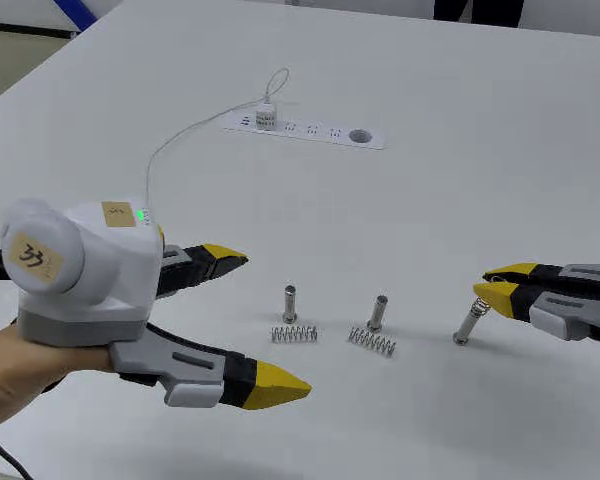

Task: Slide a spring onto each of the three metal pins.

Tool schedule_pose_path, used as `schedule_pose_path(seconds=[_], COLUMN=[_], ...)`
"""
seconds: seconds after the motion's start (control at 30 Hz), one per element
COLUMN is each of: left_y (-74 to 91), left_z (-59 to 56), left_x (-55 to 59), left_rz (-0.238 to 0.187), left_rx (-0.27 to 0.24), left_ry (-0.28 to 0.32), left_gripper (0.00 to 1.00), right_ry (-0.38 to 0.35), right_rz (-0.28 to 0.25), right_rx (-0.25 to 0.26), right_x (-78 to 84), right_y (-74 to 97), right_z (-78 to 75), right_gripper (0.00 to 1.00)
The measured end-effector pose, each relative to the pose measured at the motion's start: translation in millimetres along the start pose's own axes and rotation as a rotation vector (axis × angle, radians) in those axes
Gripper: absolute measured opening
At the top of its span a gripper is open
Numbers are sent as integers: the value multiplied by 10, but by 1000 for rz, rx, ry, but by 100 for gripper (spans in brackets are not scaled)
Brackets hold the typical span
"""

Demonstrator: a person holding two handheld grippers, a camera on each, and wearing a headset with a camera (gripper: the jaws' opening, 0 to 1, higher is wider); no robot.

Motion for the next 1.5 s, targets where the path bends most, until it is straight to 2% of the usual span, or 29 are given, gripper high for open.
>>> schedule_pose_path(seconds=[0.3,0.6,0.7,0.93,1.13,1.5], left_y=[-28,-27,-20,-14,-17,-21], left_z=[-26,-17,-15,2,4,6], left_x=[10,-21,-24,11,1,-2], left_rz=[12,6,-3,8,8,12], left_rx=[7,7,11,5,6,5], left_ry=[2,0,13,13,20,23], left_gripper=[92,92,93,93,93,93], right_ry=[-9,-9,-8,9,-6,10], right_rz=[-2,12,20,45,55,96], right_rx=[-8,-12,-15,-19,-11,-14], right_x=[8,42,75,186,256,367], right_y=[16,-17,-43,-113,-169,-247], right_z=[28,43,55,95,96,112], right_gripper=[11,11,11,11,11,11])
Point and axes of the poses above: the centre of the closed fingertips' face, and the gripper's own axes: y roughly backward along the fingers, z roughly to its left, x roughly out of its underside, the point moved 5 cm from there along y, roughly backward along the fingers, and after that the axes turned 5 degrees about y, right-handed, at the moved point
